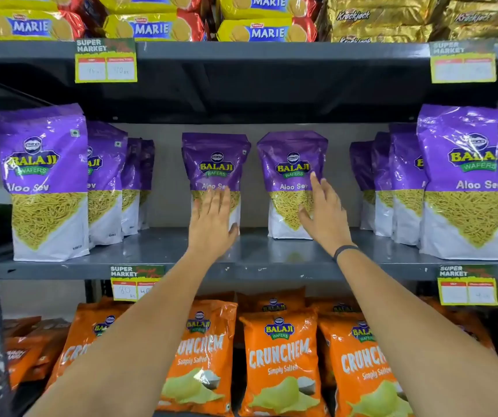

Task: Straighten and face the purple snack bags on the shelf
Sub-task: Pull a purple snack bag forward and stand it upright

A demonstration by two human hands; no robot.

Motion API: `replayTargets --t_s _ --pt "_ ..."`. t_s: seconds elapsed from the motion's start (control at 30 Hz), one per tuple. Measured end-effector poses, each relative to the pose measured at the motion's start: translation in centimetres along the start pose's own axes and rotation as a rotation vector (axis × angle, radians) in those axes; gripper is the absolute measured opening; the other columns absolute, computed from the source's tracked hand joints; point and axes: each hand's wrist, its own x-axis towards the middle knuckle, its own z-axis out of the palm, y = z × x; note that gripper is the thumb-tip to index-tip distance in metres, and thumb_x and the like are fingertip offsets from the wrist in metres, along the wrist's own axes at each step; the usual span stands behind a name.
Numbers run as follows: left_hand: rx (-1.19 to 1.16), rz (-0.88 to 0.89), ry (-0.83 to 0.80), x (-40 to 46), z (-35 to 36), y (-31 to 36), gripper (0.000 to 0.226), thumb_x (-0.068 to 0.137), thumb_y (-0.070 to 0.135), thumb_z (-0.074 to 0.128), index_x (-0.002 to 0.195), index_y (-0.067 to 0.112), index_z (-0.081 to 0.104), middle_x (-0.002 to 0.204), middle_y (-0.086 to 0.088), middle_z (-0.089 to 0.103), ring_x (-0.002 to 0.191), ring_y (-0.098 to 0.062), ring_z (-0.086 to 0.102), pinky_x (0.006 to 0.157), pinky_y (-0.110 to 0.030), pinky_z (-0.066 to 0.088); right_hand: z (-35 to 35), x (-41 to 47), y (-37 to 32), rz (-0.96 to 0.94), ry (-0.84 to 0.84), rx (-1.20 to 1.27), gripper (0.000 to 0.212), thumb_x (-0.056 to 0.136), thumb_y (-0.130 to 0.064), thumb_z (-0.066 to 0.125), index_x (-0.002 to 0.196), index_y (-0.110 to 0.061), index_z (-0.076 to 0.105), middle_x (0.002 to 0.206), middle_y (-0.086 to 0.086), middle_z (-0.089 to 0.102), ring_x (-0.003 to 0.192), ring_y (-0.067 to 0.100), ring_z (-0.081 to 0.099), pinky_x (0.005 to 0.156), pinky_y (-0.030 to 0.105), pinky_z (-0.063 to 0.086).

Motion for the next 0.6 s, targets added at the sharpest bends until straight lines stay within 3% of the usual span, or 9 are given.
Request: replayTargets --t_s 0.13,0.27,0.37,0.43,0.6 --pt "0.009 -0.122 -0.352 0.2 0.9 -3.6 0.08 0.093 0.052 0.036 0.153 0.01 0.005 0.162 -0.013 0.01 0.151 -0.028 0.005 0.119 -0.054 0.013 1.4 1.5 1.3 0.222 -0.271 0.237 0.086 0.084 -0.029 0.062 0.151 -0.02 0.009 0.152 0.019 0.024 0.139 0.038 0.024 0.11 0.048 0.027" --pt "0.007 -0.113 -0.624 0.9 1.9 -5.3 0.081 0.091 0.061 0.029 0.153 0.011 0.01 0.163 -0.01 0.008 0.151 -0.026 0.005 0.119 -0.053 0.013 3.1 2.8 2.5 0.309 -0.384 0.363 0.091 0.082 -0.027 0.067 0.15 -0.019 0.008 0.153 0.013 0.029 0.141 0.036 0.02 0.112 0.041 0.022" --pt "-0.054 -0.161 -0.726 1.3 3.0 -6.0 0.081 0.089 0.065 0.029 0.151 0.014 0.021 0.162 -0.009 0.014 0.15 -0.028 0.01 0.119 -0.05 0.015 4.0 4.0 3.8 0.394 -0.406 0.472 0.098 0.077 -0.029 0.073 0.15 -0.017 0.01 0.155 0.01 0.024 0.141 0.03 0.026 0.113 0.04 0.025" --pt "-0.084 -0.166 -0.762 1.4 3.5 -6.3 0.081 0.086 0.069 0.026 0.147 0.015 0.032 0.159 -0.012 0.024 0.145 -0.031 0.024 0.119 -0.049 0.023 5.0 4.9 4.8 0.443 -0.42 0.555 0.095 0.078 -0.024 0.073 0.15 -0.016 0.01 0.156 0.008 0.022 0.141 0.027 0.027 0.111 0.039 0.026" --pt "-0.112 -0.156 -0.744 1.5 4.6 -6.6 0.072 0.089 0.066 0.025 0.138 0.019 0.046 0.152 -0.013 0.04 0.137 -0.031 0.04 0.113 -0.045 0.032 6.8 6.4 6.9 0.527 -0.48 0.642 0.095 0.079 -0.025 0.071 0.149 -0.019 0.006 0.155 0.004 0.024 0.142 0.025 0.024 0.111 0.041 0.023"
